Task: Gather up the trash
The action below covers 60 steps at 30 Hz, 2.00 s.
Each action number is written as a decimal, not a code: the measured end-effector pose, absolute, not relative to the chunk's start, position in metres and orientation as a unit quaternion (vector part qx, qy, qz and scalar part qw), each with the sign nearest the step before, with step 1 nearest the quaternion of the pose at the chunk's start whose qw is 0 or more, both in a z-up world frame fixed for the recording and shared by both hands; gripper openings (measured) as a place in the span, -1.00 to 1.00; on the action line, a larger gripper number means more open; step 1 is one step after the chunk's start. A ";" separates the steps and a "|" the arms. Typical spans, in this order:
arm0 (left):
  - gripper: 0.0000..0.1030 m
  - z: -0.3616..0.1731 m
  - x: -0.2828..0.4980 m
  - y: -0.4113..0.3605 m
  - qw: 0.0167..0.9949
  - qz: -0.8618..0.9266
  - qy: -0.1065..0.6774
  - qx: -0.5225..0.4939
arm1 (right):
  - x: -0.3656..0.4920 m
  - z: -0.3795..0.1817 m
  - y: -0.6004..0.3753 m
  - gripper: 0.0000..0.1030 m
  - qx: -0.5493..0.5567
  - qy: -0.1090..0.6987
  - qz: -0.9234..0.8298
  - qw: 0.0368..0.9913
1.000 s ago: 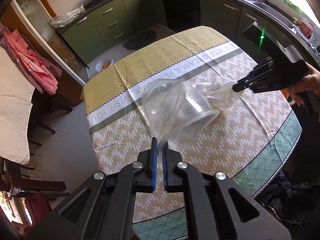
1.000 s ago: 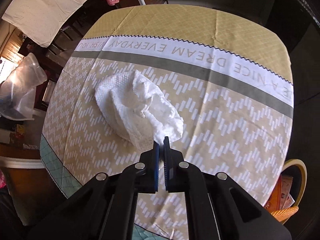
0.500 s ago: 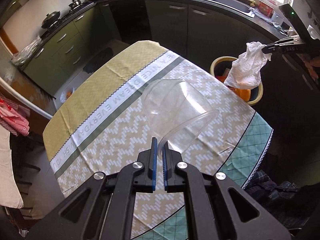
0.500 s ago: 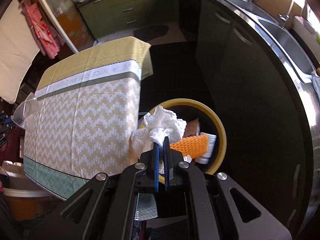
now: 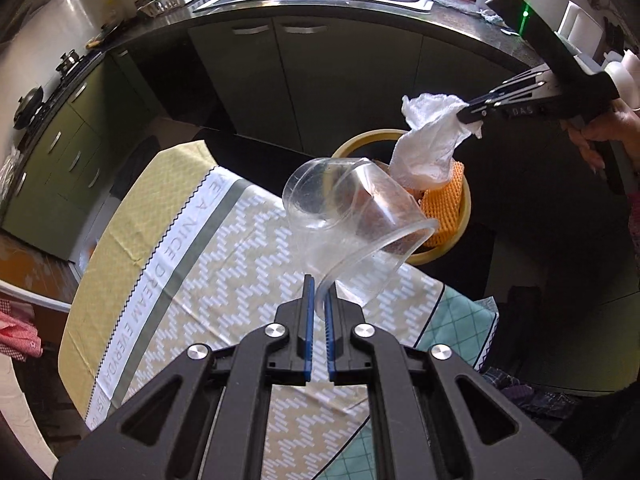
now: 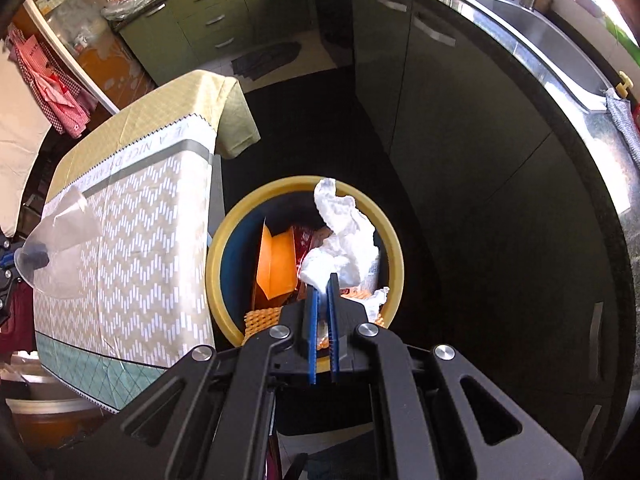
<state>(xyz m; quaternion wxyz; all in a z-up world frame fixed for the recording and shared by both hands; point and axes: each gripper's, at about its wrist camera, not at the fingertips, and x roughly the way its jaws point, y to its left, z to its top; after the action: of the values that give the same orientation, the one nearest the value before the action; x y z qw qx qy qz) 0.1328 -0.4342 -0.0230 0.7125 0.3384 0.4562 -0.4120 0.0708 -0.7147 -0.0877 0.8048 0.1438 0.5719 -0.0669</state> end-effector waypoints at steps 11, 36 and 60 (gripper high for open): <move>-0.91 -0.059 0.134 -0.513 0.684 -0.420 0.465 0.374 | 0.030 -0.076 -0.724 0.12 0.205 0.543 -0.018 0.814; -0.05 -0.139 0.150 -0.607 0.669 -0.396 0.482 0.404 | -0.127 -0.075 -0.722 0.22 0.258 0.482 -0.036 0.836; 0.87 -0.010 -0.032 -0.106 0.944 -0.132 0.297 0.065 | -0.132 -0.067 -0.530 0.91 0.132 0.358 0.020 0.924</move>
<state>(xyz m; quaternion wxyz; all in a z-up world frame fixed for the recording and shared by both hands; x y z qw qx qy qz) -0.0322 -0.1063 -0.0095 0.9436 0.0651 0.2967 -0.1315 -0.1317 -0.5297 -0.0673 0.9241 0.1321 0.3581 0.0204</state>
